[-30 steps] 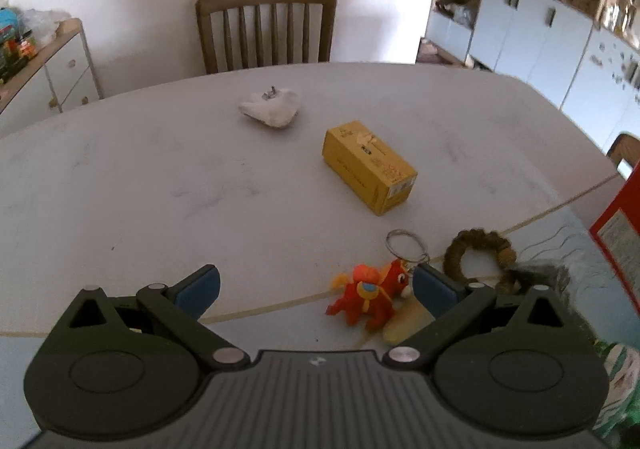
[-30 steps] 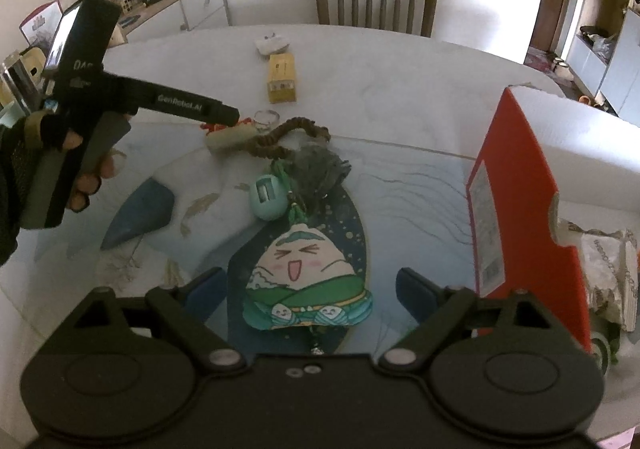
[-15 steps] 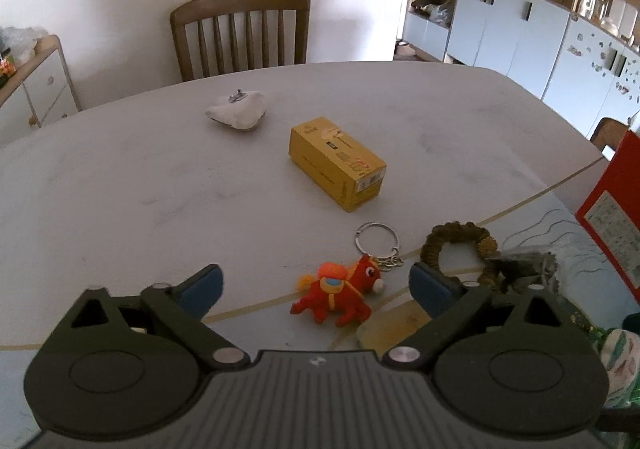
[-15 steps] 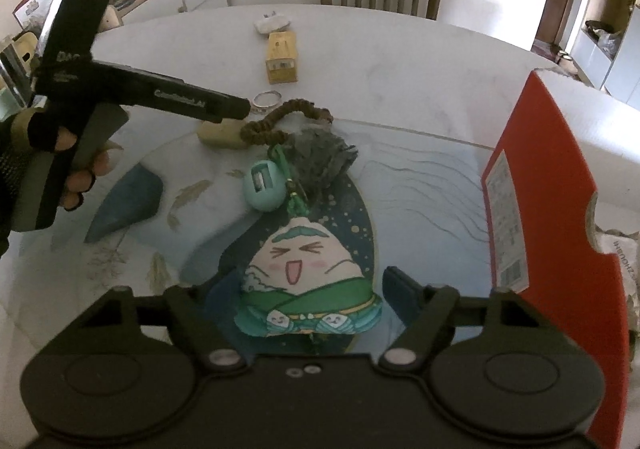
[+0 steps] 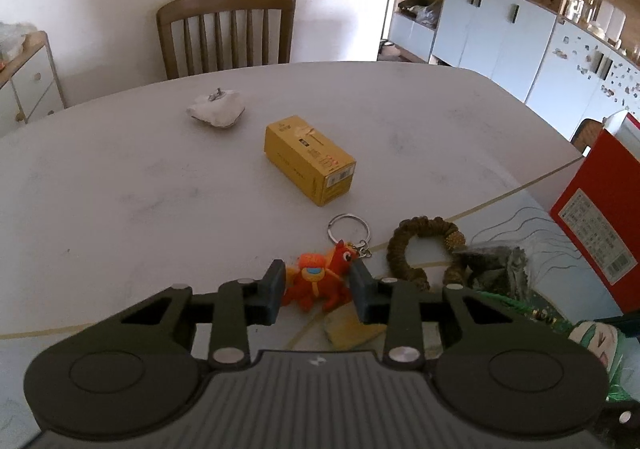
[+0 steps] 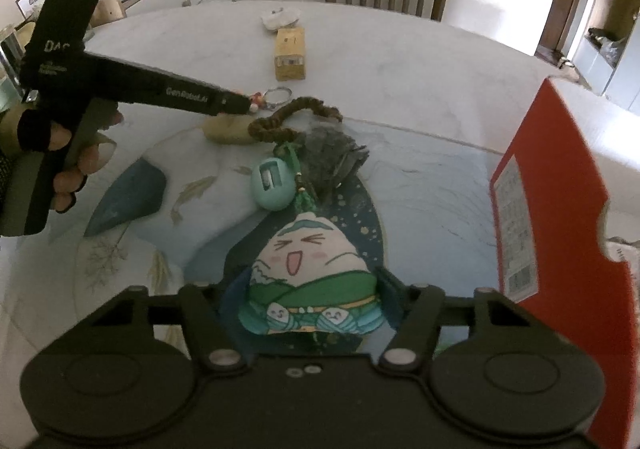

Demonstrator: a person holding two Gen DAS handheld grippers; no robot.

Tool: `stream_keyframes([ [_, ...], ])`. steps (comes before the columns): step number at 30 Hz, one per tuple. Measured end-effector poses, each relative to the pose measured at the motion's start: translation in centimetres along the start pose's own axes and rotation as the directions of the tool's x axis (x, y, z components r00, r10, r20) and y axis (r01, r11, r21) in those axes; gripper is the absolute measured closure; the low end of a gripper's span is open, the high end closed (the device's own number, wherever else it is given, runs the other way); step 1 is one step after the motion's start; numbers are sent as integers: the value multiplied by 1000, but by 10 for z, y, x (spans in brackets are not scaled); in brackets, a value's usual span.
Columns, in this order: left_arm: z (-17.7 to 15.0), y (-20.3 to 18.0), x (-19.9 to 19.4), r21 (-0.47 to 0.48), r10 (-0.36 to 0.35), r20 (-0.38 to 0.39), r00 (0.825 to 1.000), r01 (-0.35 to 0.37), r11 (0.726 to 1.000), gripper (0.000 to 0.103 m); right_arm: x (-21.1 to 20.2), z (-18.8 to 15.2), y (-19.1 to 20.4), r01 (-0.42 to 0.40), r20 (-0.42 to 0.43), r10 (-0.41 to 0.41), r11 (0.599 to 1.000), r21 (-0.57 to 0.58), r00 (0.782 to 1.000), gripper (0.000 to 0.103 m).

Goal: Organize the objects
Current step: 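Grasp the red horse keychain with left tool while right tool grasps green plush, then carry horse keychain and green plush into the shoebox with both tools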

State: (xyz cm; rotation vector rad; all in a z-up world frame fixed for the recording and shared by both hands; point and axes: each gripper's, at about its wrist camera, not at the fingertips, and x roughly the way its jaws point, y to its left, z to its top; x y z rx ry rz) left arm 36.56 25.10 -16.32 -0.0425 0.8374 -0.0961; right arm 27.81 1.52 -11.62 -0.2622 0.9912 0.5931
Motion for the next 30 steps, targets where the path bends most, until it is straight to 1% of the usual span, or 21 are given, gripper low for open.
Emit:
stream_keyframes([
  [2, 1, 1, -3, -8, 2, 0, 1000, -2, 1000, 76, -6, 1, 0, -7, 12, 7, 1000, 2, 1000, 41],
  [4, 2, 3, -8, -29, 2, 5, 1000, -2, 1000, 81, -15, 2, 1, -6, 41, 6, 1000, 2, 999, 41],
  [6, 2, 4, -14, -38, 3, 12, 1000, -2, 999, 92, -25, 4, 2, 0, 74, 0, 1000, -1, 997, 42],
  [10, 2, 2, -27, -36, 4, 24, 1000, -3, 999, 96, -50, 11, 1, -5, 139, 3, 1000, 18, 990, 42],
  [17, -1, 1, -59, -75, -9, 67, 998, 14, 997, 97, -96, 16, -5, -2, 242, -10, 999, 49, 970, 42],
  [20, -4, -1, -66, -64, 6, 67, 998, -1, 998, 97, -112, 15, -8, -2, 265, -15, 998, 61, 964, 42],
  [21, -3, -1, -66, -62, 12, 60, 998, -8, 998, 97, -116, 14, -9, -1, 269, -16, 998, 63, 963, 42],
  [23, -2, 0, -64, -49, -20, 47, 999, 22, 999, 97, -122, 10, -9, 3, 275, -21, 998, 67, 961, 42],
  [25, 0, -3, -61, -9, -16, 54, 998, 16, 1000, 96, -125, 5, -9, 8, 272, -28, 997, 74, 962, 42],
  [27, 2, -4, -55, 15, -23, 43, 999, 23, 1000, 96, -128, 0, -8, 10, 271, -32, 997, 81, 962, 42],
  [29, 2, -5, -46, 29, -10, 27, 1000, 9, 1000, 92, -131, -6, -8, 17, 269, -41, 996, 91, 962, 42],
  [30, 2, -5, -42, 37, -11, 18, 1000, 11, 999, 87, -132, -8, -9, 20, 268, -46, 995, 98, 962, 41],
])
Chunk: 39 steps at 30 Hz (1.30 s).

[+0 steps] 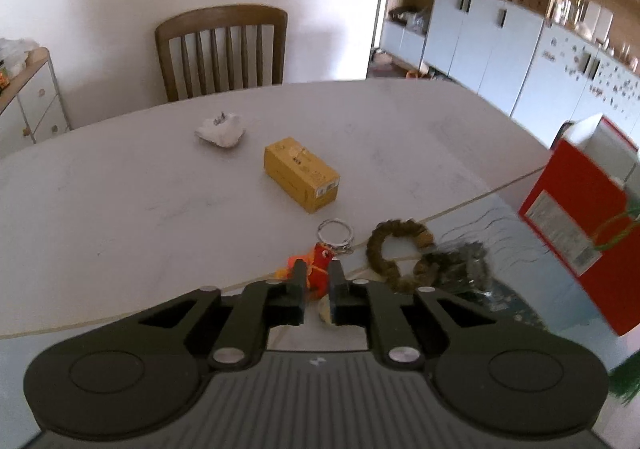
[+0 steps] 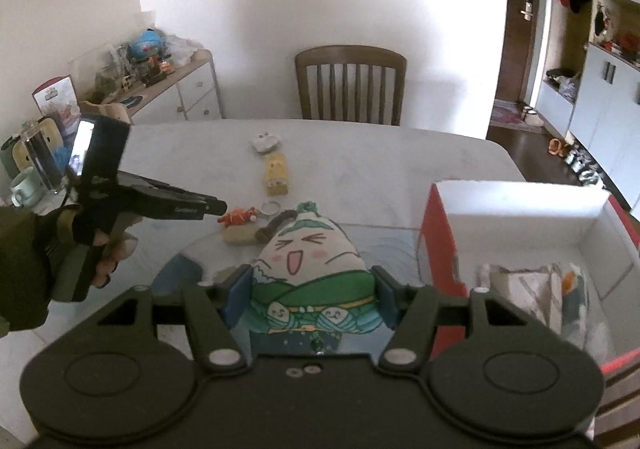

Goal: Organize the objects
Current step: 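Carry horse keychain and green plush into the shoebox with both tools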

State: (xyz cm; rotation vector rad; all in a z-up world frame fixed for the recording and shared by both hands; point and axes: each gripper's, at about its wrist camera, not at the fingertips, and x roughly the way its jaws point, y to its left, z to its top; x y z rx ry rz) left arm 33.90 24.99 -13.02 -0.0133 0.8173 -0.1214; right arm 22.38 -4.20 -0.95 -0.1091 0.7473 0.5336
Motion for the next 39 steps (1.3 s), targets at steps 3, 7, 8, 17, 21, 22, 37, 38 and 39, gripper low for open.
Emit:
stream_keyframes([
  [3, -2, -2, 12, 41, 17, -11, 1000, -17, 999, 62, -4, -7, -3, 12, -7, -12, 1000, 18, 1000, 41],
  [7, -3, -1, 21, 45, 23, -9, 1000, -22, 999, 44, -9, -16, -6, 28, -19, -27, 999, 36, 999, 41],
  [8, -2, 0, 24, 43, 30, -19, 999, -29, 999, 44, -10, -17, -7, 31, -21, -30, 999, 42, 999, 41],
  [17, 1, 6, 37, 8, 31, -34, 999, -31, 999, 44, -16, -27, -9, 44, -33, -42, 997, 70, 999, 41],
  [21, 3, 22, 41, -97, -3, -61, 998, -3, 995, 42, -16, -27, -9, 40, -30, -38, 997, 71, 999, 41],
  [22, 2, 23, 41, -98, 8, -61, 998, -14, 995, 42, -16, -27, -8, 40, -30, -38, 997, 68, 999, 41],
  [37, 1, 19, 47, -63, 42, -52, 998, -45, 997, 54, -15, -29, -9, 42, -47, -39, 997, 71, 998, 41],
  [38, 0, 20, 46, -76, 27, -55, 998, -31, 997, 63, -15, -30, -10, 44, -49, -41, 996, 75, 998, 41],
  [39, 0, 19, 46, -80, 16, -55, 998, -21, 997, 69, -14, -30, -11, 46, -51, -42, 996, 79, 998, 41],
])
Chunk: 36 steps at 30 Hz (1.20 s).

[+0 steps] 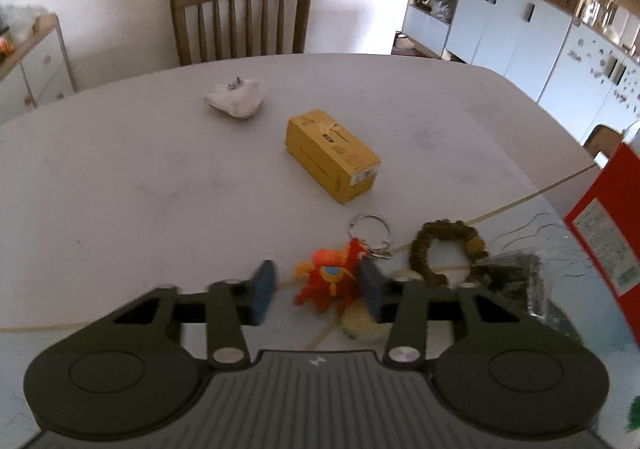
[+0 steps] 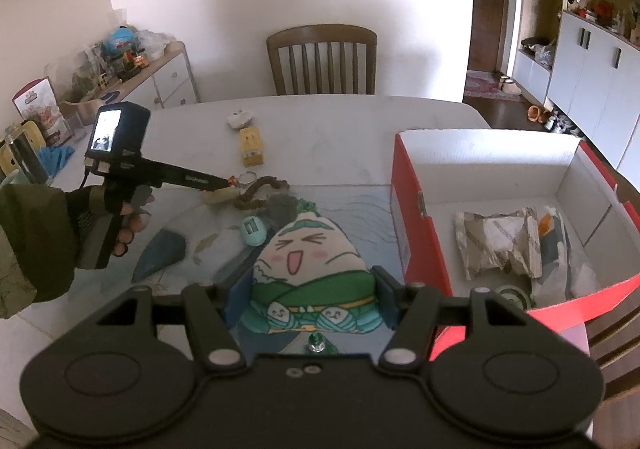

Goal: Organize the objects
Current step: 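Carry horse keychain and green plush into the shoebox with both tools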

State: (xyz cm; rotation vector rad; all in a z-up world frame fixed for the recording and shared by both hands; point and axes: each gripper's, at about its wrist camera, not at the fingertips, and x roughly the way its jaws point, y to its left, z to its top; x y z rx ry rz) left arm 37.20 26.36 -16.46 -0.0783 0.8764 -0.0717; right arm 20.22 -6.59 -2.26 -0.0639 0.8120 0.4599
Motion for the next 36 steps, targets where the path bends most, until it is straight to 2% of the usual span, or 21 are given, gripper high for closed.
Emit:
stream_keyframes([
  [4, -6, -8, -4, 41, 14, 19, 1000, -15, 999, 71, 3, 2, -1, 3, -4, -3, 1000, 5, 1000, 41],
  [10, -10, -8, -17, 20, 9, 38, 999, -9, 1000, 72, 4, 5, -1, 4, 7, -4, 1000, 0, 1000, 41],
  [21, -4, -14, -81, -31, -14, 94, 995, 17, 999, 72, -12, 17, -14, 1, 49, -1, 1000, 7, 999, 41],
  [28, 11, -45, -120, -8, -35, 117, 993, 36, 999, 72, -25, 27, -41, 37, 82, -38, 999, 13, 996, 41],
  [36, 32, -103, -147, 32, -88, 148, 985, 84, 996, 72, -40, 32, -84, 66, 107, -67, 998, 17, 992, 41],
])
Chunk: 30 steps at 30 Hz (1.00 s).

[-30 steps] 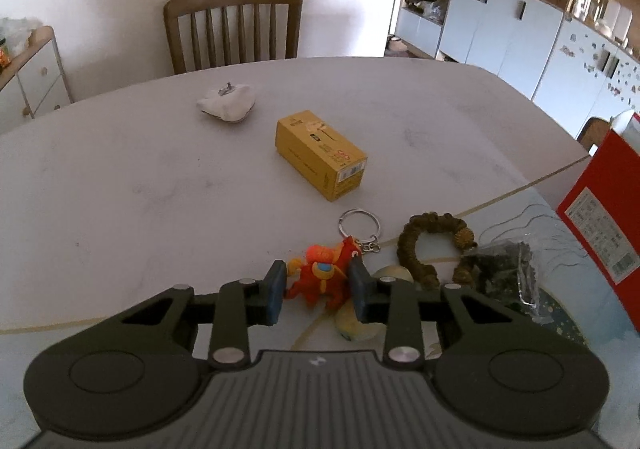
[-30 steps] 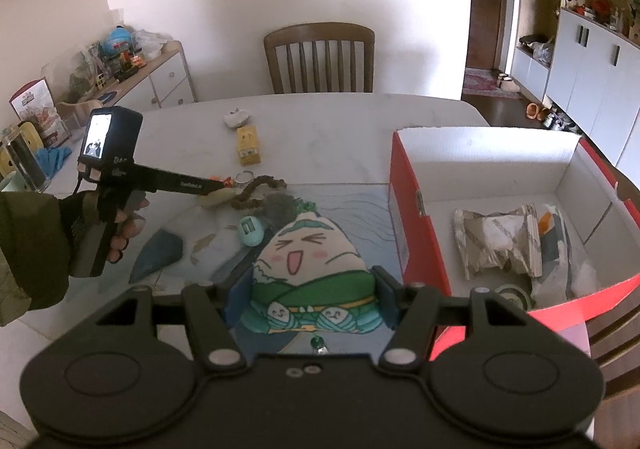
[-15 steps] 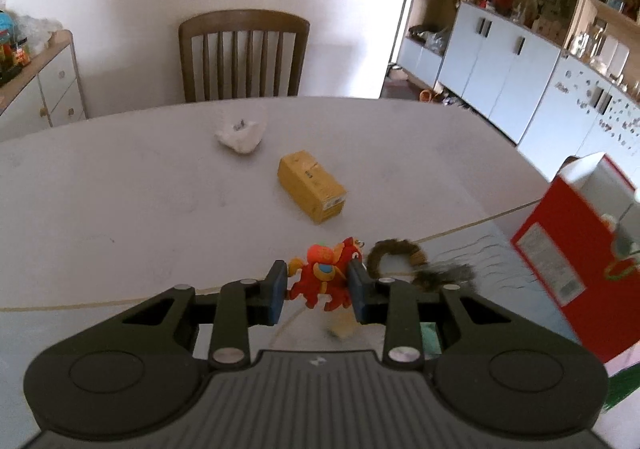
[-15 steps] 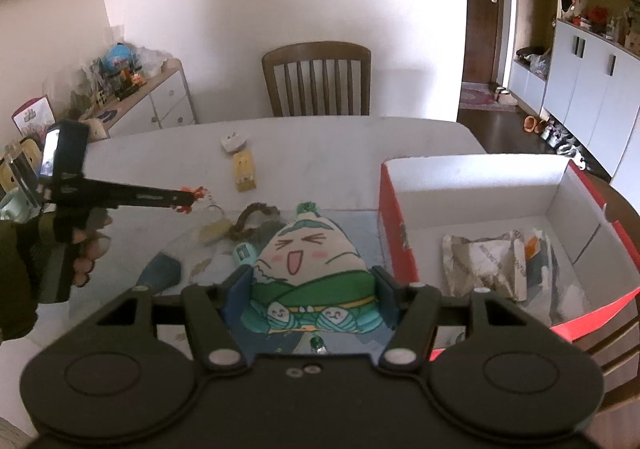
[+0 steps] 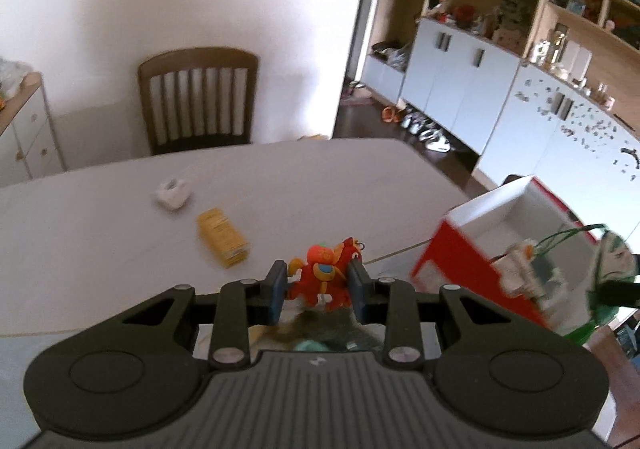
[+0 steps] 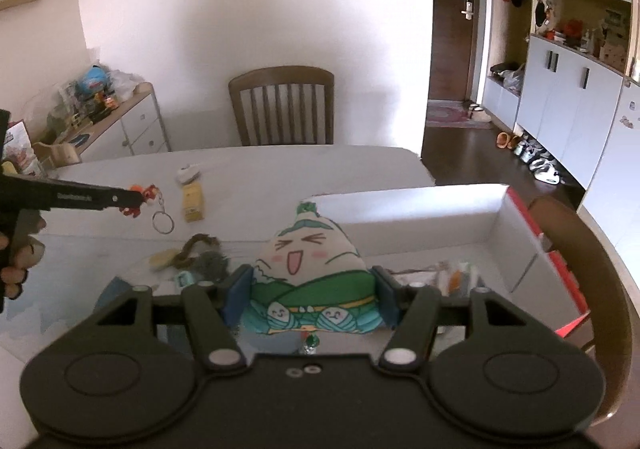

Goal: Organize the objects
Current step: 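Carry horse keychain and green plush into the shoebox with both tools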

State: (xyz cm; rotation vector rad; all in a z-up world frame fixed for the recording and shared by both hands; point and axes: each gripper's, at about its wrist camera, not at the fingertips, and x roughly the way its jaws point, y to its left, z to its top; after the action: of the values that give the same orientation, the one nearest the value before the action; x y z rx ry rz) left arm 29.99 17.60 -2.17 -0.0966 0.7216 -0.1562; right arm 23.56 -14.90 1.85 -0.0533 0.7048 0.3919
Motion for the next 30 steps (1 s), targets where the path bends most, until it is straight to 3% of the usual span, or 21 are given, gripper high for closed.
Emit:
stream_keyframes([
  [18, 37, -163, 32, 72, -93, 36, 995, 90, 993, 72, -16, 8, -122, 9, 51, -9, 1000, -4, 999, 41],
  [25, 32, -222, 54, 114, -115, 0, 993, 114, 987, 72, -15, 24, -160, 18, 92, -15, 999, -29, 996, 41],
  [30, 16, -246, 72, 133, -103, -55, 993, 110, 985, 72, 1, 16, -177, 14, 54, -13, 1000, -26, 998, 41],
])
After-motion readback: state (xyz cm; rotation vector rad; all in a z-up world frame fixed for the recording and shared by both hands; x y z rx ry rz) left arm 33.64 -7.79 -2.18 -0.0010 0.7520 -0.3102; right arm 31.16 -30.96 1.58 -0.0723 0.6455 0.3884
